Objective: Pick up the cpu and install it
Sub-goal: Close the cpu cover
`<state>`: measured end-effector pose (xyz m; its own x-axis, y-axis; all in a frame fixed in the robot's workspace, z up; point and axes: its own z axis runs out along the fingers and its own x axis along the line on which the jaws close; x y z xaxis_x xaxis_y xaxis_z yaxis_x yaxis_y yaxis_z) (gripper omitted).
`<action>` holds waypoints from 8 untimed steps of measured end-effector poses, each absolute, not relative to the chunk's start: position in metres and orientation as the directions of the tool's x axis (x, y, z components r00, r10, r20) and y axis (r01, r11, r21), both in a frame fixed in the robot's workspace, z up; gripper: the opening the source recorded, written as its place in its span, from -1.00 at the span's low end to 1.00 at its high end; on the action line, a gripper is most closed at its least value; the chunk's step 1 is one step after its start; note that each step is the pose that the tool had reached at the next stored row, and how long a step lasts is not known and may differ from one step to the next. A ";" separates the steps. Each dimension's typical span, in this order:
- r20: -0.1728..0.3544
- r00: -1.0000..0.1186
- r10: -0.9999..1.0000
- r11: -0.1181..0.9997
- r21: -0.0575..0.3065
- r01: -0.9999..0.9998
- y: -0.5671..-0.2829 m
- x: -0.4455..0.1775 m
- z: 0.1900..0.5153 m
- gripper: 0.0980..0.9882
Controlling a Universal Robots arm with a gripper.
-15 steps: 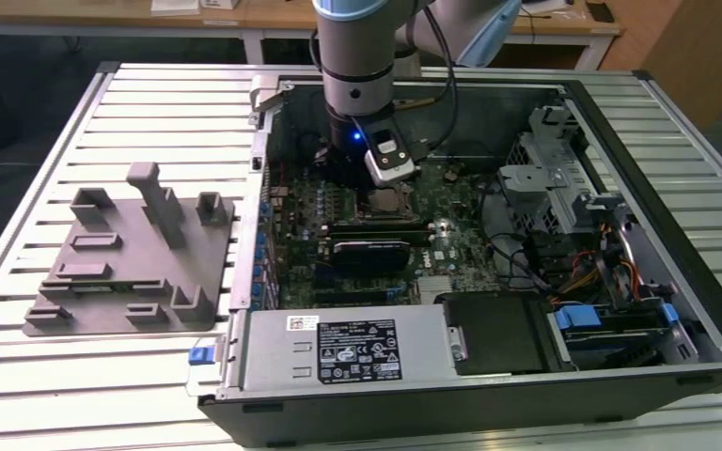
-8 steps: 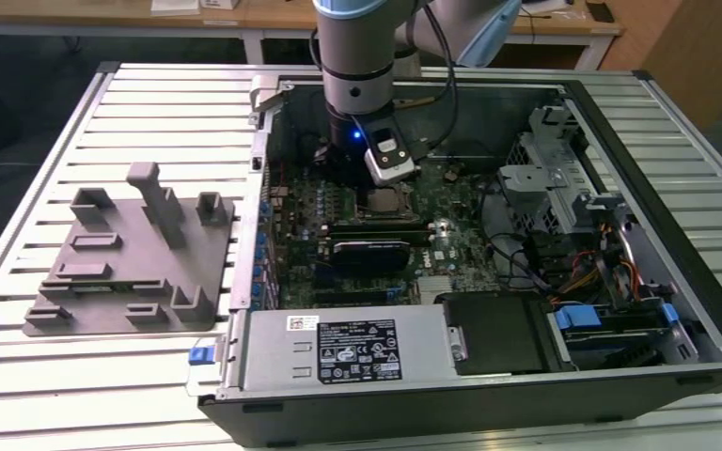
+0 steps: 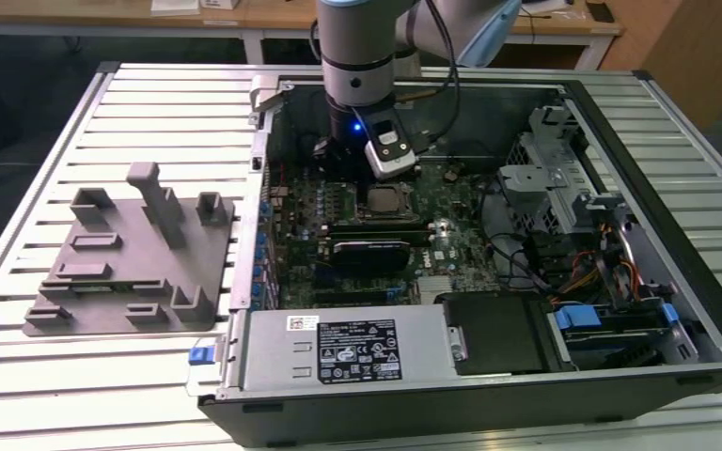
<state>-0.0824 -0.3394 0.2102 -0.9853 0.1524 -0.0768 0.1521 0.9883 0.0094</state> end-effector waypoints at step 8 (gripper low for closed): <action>-0.077 -0.985 0.152 0.988 0.009 0.152 -0.339 -0.082 0.221 -0.98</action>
<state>-0.0824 -0.3395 0.2213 -0.9853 0.1524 -0.0769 0.1521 0.9883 0.0094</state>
